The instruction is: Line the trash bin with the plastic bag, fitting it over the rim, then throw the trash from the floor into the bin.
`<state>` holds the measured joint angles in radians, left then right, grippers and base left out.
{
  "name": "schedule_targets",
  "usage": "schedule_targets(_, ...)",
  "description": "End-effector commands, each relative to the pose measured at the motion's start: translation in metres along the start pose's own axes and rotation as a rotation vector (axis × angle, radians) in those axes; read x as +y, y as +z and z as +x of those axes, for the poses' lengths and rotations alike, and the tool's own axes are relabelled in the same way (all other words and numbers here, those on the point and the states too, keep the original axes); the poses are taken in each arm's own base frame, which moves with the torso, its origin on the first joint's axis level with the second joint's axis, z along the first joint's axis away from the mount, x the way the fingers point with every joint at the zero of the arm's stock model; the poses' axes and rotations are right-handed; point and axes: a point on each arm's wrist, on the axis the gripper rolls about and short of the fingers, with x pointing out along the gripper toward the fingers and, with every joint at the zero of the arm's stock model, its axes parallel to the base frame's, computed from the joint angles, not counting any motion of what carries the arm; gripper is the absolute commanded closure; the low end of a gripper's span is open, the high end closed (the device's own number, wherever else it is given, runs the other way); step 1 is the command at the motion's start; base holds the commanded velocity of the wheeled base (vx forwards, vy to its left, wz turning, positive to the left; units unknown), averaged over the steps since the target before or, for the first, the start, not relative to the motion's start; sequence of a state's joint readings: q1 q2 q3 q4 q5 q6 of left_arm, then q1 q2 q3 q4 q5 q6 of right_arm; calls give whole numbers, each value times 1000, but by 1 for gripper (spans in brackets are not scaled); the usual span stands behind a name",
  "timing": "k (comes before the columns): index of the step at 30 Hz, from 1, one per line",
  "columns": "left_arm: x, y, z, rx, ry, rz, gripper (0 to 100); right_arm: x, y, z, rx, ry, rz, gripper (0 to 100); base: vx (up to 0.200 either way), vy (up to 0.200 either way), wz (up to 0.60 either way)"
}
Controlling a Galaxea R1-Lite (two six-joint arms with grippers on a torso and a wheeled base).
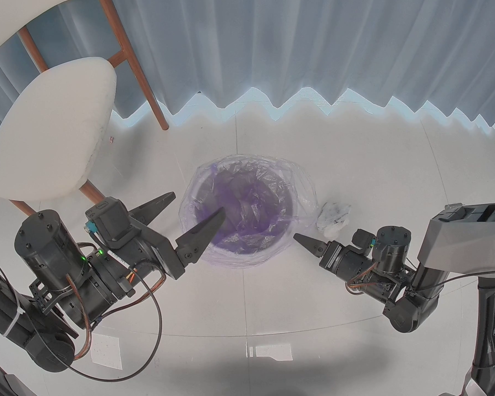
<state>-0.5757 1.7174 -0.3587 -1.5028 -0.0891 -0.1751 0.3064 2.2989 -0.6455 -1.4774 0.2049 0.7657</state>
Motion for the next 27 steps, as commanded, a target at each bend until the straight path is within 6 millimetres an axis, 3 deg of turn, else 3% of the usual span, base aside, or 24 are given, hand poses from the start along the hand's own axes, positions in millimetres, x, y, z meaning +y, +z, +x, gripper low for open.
schedule_targets(1, -10, 3, 3, -18, -24, -4, 0, -25, 0, 20, -70, -35, 8, 0, 0, 0, 0)
schedule_targets(10, -11, 2, 4, -15, -26, -3, 0, -38, 3, 42, -170, -26, 52, 0, 0, 0, 0)
schedule_targets(27, -17, -3, 2, 4, -48, -8, 0, -10, 22, 67, -277, 109, 192, 0, 0, 0, 0)
